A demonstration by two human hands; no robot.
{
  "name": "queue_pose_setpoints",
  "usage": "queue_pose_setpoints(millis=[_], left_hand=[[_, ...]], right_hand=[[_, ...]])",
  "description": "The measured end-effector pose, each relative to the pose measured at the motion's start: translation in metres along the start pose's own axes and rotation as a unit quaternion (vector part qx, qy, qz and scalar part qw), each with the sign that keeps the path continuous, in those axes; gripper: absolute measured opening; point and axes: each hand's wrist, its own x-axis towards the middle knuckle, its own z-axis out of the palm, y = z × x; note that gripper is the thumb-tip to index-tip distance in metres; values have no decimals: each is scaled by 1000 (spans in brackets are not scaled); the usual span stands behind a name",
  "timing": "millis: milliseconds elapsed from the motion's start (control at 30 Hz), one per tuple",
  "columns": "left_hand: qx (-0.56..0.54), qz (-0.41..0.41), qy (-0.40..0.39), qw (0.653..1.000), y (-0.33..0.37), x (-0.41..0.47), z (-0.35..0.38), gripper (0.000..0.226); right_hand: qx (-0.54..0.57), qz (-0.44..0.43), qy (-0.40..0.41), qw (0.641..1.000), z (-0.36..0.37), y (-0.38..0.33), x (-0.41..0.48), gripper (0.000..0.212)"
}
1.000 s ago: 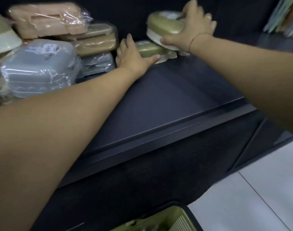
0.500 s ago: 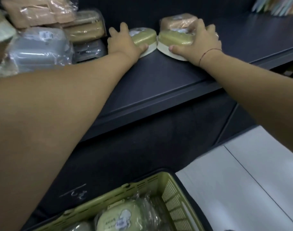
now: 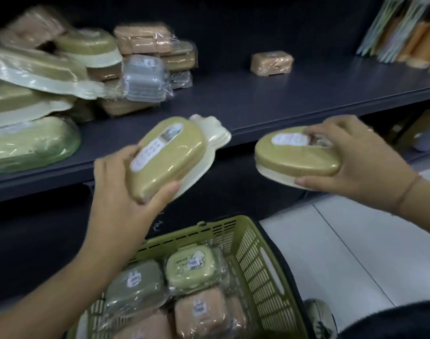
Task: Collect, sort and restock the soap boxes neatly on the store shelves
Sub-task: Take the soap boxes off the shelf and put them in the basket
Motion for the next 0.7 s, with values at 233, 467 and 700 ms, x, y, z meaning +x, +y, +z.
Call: queue_pose_setpoints(millis=[233, 467, 700], left_hand=[[7, -215, -22, 976, -68, -127, -10, 79], [45, -217, -44, 974, -106, -158, -8, 69], [48, -227, -69, 970, -124, -166, 2, 73]], right_hand=[[-279, -274, -294, 872, 118, -56, -34, 72], [-376, -271, -347, 816, 229, -79, -52, 83], [-343, -156, -353, 857, 239, -32, -57, 64]])
